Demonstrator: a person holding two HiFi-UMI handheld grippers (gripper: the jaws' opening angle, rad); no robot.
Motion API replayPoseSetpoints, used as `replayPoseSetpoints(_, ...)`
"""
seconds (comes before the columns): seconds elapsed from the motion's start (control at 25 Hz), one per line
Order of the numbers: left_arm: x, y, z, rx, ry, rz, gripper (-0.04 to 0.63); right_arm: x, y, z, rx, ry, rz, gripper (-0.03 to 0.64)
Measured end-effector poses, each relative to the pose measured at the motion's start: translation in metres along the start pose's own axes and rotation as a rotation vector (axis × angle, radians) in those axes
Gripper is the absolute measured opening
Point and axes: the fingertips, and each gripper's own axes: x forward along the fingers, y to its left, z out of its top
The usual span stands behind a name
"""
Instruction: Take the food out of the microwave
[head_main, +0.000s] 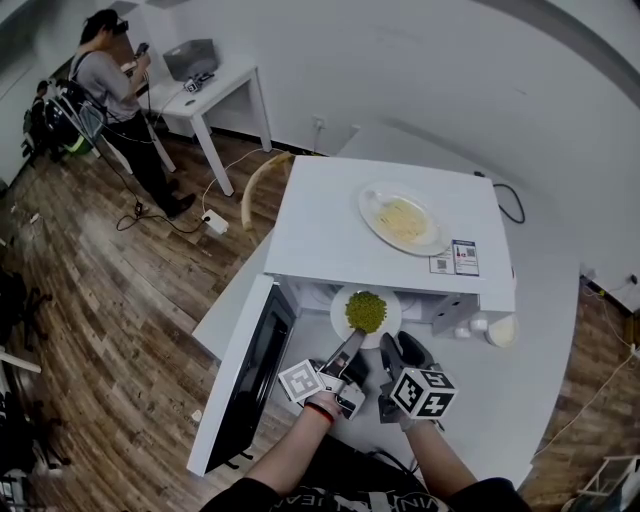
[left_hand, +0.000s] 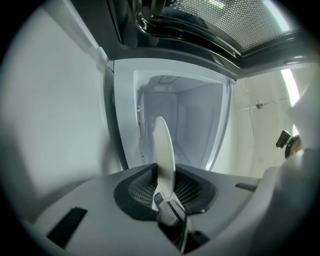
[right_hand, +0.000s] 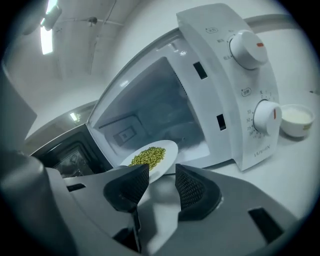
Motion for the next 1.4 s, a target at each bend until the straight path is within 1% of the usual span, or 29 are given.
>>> replayPoseSetpoints(0.08, -0.002, -0.002, 0.001, 0.003, -0.005, -0.005, 0.078, 0.0, 0.0, 0.001, 0.052, -0.004, 0.004, 0.164)
replayPoseSetpoints(0.16, -0.004, -0.003, 0.001, 0.007, -0.005, -0.009, 0.078, 0.0, 0.002, 0.0, 0.106, -0.006, 0.026, 0.166)
replayPoseSetpoints(0.32, -0.004, -0.008, -0.008, 0.009, 0.015, -0.031, 0.078, 0.001, 0.012, -0.002, 0.181, -0.004, 0.077, 0.166)
replayPoseSetpoints(0.44, -0.005, -0.014, -0.015, 0.013, 0.023, -0.04, 0.078, -0.001, 0.016, -0.004, 0.249, -0.008, 0.095, 0.166)
replayPoseSetpoints(0.72, -0.016, -0.027, -0.027, 0.005, 0.016, -0.03, 0.077, -0.016, 0.024, -0.01, 0.248, -0.014, 0.127, 0.16)
replayPoseSetpoints(1.04, -0.037, -0.039, -0.048, 0.031, 0.014, -0.006, 0.074, -0.045, 0.032, -0.019, 0.265, -0.017, 0.146, 0.147)
replayPoseSetpoints(1.32, -0.055, -0.05, -0.076, 0.061, 0.039, -0.005, 0.074, -0.079, 0.033, -0.028, 0.267, -0.021, 0.142, 0.147)
replayPoseSetpoints(1.4, -0.06, -0.053, -0.086, 0.055, 0.043, -0.007, 0.073, -0.09, 0.032, -0.032, 0.27, -0.024, 0.143, 0.147)
